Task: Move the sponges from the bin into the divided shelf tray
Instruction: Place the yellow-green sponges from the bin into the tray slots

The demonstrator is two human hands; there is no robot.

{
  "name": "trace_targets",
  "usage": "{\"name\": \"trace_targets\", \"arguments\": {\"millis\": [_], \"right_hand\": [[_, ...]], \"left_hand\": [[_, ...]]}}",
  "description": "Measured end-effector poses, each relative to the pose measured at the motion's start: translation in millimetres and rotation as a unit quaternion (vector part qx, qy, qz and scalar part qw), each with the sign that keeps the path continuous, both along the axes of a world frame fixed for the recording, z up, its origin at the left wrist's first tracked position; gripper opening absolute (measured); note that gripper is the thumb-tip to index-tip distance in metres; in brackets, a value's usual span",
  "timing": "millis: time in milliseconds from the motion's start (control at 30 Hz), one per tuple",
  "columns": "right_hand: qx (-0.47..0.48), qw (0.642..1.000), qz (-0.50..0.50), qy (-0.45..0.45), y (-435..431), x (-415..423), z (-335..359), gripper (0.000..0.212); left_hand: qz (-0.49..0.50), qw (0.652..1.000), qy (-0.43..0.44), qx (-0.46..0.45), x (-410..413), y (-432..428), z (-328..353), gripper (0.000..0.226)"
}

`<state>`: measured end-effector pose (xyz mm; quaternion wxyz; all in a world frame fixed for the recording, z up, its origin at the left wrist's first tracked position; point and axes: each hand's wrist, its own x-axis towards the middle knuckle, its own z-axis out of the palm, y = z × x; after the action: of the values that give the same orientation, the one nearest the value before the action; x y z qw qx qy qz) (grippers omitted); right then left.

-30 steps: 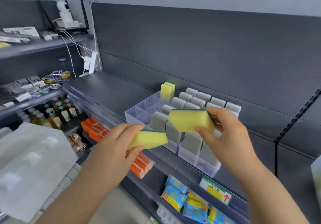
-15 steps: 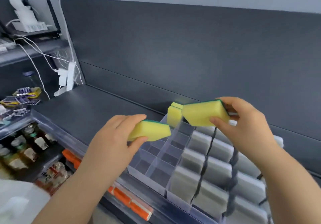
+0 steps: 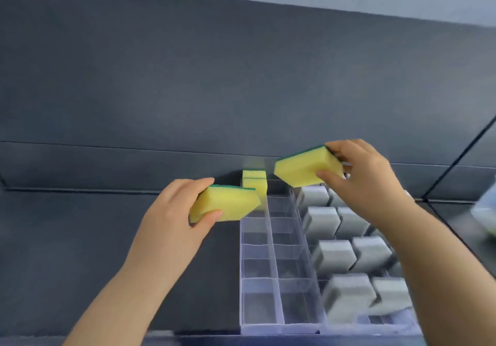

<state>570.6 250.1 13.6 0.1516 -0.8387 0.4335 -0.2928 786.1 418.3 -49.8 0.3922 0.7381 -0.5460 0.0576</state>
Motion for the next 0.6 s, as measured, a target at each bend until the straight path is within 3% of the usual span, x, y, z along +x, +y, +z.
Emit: {"name": "trace_targets", "arguments": {"millis": [200,600], "right_hand": [[0.01,0.998,-0.061,0.033,-6.9,22.2,-7.8,0.044],[-0.021,0.974,0.006,0.225,-74.5,65.9,-43.5,0.045]], "left_hand": [[-0.063,0.998,0.019,-0.021,30.2,-16.2,-2.9,0.05],[-0.053,0.998,-0.01,-0.029,31.1,-41.1,-3.9,0.052]]}}
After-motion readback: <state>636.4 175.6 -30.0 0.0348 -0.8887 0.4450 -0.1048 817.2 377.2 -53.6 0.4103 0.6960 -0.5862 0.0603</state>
